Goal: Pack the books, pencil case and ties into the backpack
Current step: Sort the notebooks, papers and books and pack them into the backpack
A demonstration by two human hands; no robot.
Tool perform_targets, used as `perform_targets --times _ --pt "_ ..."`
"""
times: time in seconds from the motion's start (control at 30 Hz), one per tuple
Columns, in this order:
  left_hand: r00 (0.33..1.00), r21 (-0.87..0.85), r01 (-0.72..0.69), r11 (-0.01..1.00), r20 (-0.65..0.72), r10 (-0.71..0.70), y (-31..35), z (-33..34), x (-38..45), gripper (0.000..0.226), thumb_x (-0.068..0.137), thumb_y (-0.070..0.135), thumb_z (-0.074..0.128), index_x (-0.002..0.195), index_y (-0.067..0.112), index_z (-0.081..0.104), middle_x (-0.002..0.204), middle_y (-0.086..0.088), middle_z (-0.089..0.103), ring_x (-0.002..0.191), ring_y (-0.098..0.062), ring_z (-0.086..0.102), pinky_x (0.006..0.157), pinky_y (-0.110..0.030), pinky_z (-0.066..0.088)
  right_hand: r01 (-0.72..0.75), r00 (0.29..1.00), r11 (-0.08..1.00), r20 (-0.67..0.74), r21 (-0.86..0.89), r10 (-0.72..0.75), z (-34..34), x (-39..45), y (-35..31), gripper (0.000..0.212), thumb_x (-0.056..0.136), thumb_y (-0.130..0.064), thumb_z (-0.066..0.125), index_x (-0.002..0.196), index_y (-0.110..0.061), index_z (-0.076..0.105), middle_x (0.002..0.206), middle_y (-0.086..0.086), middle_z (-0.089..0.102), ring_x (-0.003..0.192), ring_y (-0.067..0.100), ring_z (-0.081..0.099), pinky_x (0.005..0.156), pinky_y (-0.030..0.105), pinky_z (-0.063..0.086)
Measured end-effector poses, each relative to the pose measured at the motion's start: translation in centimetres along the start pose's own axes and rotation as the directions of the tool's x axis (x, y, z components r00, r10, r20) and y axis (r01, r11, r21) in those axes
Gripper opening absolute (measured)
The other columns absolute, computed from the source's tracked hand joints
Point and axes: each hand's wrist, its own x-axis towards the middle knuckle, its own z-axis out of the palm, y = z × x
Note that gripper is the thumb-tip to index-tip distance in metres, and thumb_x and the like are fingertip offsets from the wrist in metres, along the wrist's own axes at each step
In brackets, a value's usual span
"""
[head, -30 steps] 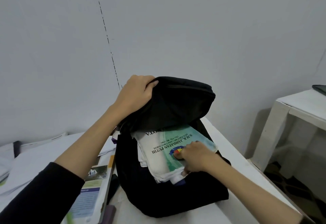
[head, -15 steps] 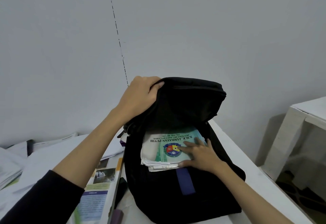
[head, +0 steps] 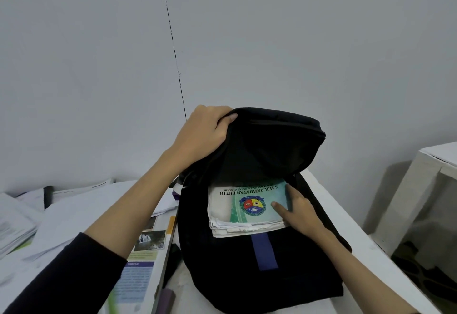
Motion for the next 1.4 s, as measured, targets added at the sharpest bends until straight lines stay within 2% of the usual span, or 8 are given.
perform_targets --times 0.13,0.3,0.43,0.6,0.9,1.03,1.17,1.4 --pt "1.000 0.011 0.017 1.000 0.000 -0.017 0.2 0.1 -0.4 0.043 0.097 0.017 0.047 0.059 0.031 0.035 0.050 0.013 0.040 0.050 -0.007 0.040 0.051 -0.018 0.027 0.067 0.965 0.990 -0.245 -0.127 -0.097 0.1 -1.1 -0.8 0.045 0.095 -0.032 0.054 0.127 -0.001 0.053 0.130 0.014 0.054 0.120 0.031 0.050 0.096 0.031 0.040" --pt "0.982 -0.075 0.166 0.983 0.107 -0.157 -0.9 1.5 -2.8 0.038 0.097 0.018 0.048 0.060 0.013 0.043 0.051 0.006 0.042 0.051 -0.009 0.039 0.053 -0.022 0.027 0.377 0.454 0.881 -0.771 -0.288 -0.446 -2.0 -2.5 -6.1 0.021 0.088 -0.016 0.055 0.086 0.001 0.066 0.087 0.015 0.058 0.085 0.022 0.046 0.079 0.025 0.033" --pt "0.879 -0.232 0.411 0.882 0.357 -0.316 -2.5 2.2 -6.2 0.027 0.094 0.020 0.056 0.071 0.005 0.061 0.062 0.002 0.054 0.061 -0.008 0.050 0.064 -0.021 0.037 0.419 0.326 0.826 -0.787 -0.377 -0.524 -2.2 -2.2 -11.0 0.014 0.085 -0.013 0.059 0.093 -0.005 0.066 0.098 0.009 0.055 0.092 0.023 0.049 0.083 0.032 0.035" --pt "0.725 -0.401 0.681 0.613 0.485 -0.489 -5.6 -1.0 -12.6 0.017 0.092 0.024 0.059 0.105 0.018 0.069 0.092 -0.002 0.074 0.087 -0.013 0.070 0.070 -0.021 0.053 0.511 0.558 0.764 -0.524 -0.394 -0.643 2.5 -1.9 -15.6 0.022 0.088 -0.025 0.051 0.083 -0.012 0.068 0.087 0.002 0.065 0.085 0.020 0.057 0.083 0.034 0.033" --pt "0.478 0.044 0.878 0.476 -0.112 -0.871 -16.0 -15.7 -32.4 0.012 0.091 0.018 0.059 0.097 0.019 0.069 0.108 0.001 0.068 0.102 -0.012 0.058 0.082 -0.015 0.039 0.719 0.694 0.695 0.049 0.009 -0.718 18.6 -5.8 -27.6 0.032 0.085 -0.034 0.046 0.069 -0.011 0.062 0.067 0.001 0.060 0.066 0.021 0.053 0.062 0.034 0.040" --pt "0.397 0.184 0.910 0.372 -0.127 -0.909 -19.8 -21.1 -40.4 0.033 0.093 0.023 0.057 0.125 0.015 0.056 0.139 -0.007 0.048 0.130 -0.024 0.041 0.104 -0.030 0.027 0.452 0.744 0.875 0.469 0.173 -0.477 25.5 -7.2 -34.3 0.033 0.093 -0.035 0.052 0.103 -0.004 0.060 0.101 0.006 0.060 0.097 0.019 0.050 0.079 0.027 0.035" --pt "0.219 0.473 0.862 0.184 -0.020 -0.975 -23.6 -26.0 -46.3 0.063 0.094 0.054 0.040 0.148 0.031 0.018 0.159 0.001 0.007 0.146 -0.026 0.006 0.114 -0.048 0.009 0.311 0.784 0.938 0.517 0.151 -0.343 33.1 -9.2 -41.6 0.032 0.093 -0.030 0.052 0.106 -0.001 0.053 0.113 0.016 0.055 0.110 0.028 0.050 0.085 0.031 0.040" --pt "0.299 0.517 0.801 0.301 0.089 -0.950 -24.5 -26.4 -50.3 0.069 0.086 0.068 0.010 0.148 0.041 -0.005 0.158 0.005 -0.014 0.146 -0.017 -0.012 0.114 -0.049 -0.009 -0.113 0.839 0.956 0.541 0.270 -0.054 37.0 -8.9 -46.5 0.035 0.085 -0.017 0.067 0.105 0.007 0.054 0.104 0.017 0.061 0.088 0.026 0.060 0.070 0.026 0.046"
